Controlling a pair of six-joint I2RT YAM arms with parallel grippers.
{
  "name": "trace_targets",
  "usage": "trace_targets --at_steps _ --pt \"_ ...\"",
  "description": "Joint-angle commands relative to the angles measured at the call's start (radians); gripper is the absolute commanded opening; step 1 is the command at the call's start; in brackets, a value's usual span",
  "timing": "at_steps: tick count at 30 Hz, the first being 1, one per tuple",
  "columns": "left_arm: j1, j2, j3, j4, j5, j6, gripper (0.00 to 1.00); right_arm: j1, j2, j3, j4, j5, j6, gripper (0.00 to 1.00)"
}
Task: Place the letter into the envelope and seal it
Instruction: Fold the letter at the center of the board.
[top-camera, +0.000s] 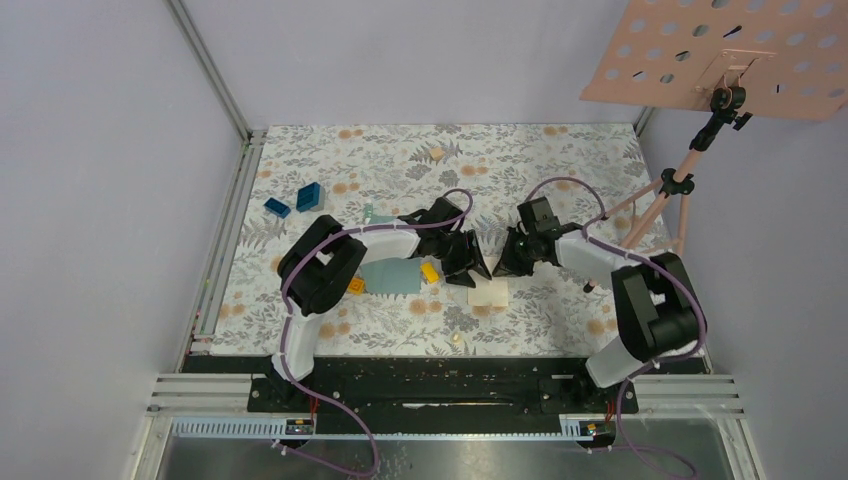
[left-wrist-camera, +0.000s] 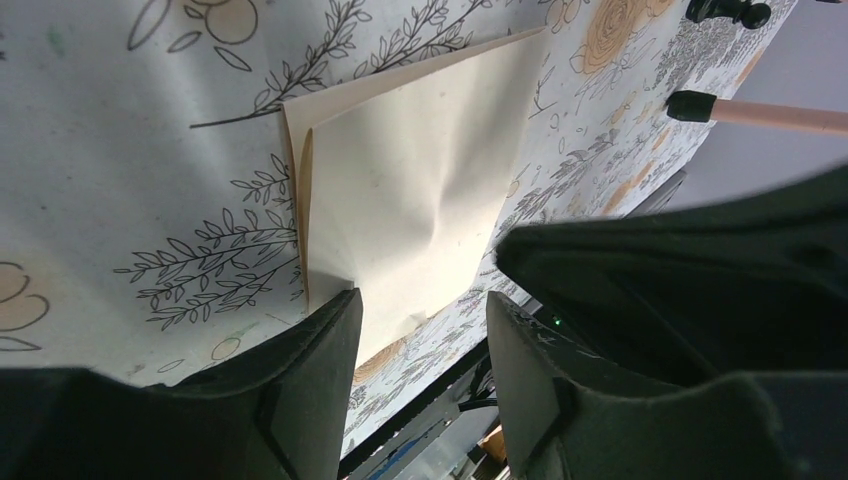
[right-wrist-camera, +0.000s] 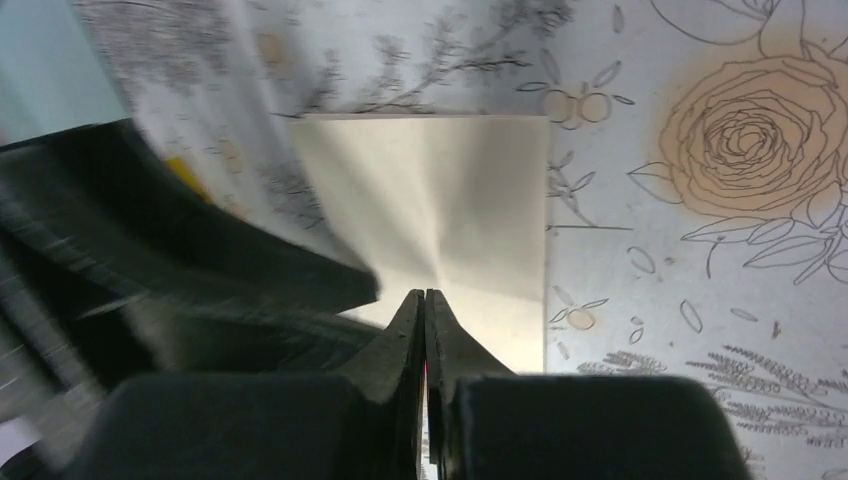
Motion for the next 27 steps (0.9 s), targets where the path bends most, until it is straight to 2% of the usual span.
trace_targets --at_steps 1,5,13,16,21,27 --pt "0.001 -0.002 -0.013 -0.024 -0.048 0.037 0.51 -0.005 0.100 0.026 -0.027 0.009 -0.008 0.00" --pt "0.009 -0.011 -0.018 -0.034 -0.040 0.052 0.50 -0.003 0.118 -0.017 -0.021 -0.022 0.011 0.00" --pt "0.055 -0.017 -0.061 0.020 0.008 0.036 0.50 0.046 -0.089 -0.182 -0.012 -0.044 0.034 0.00" --pt "0.057 -0.009 -0.044 0.015 0.014 0.038 0.50 0.047 -0.116 -0.220 0.000 -0.004 0.037 0.00" --pt "0.059 -0.005 -0.036 0.011 0.027 0.039 0.50 0.047 0.000 -0.196 0.014 -0.022 0.014 0.00" --pt "0.057 -0.016 -0.060 0.014 0.030 0.047 0.50 0.046 -0.071 -0.135 0.007 0.013 0.022 0.00"
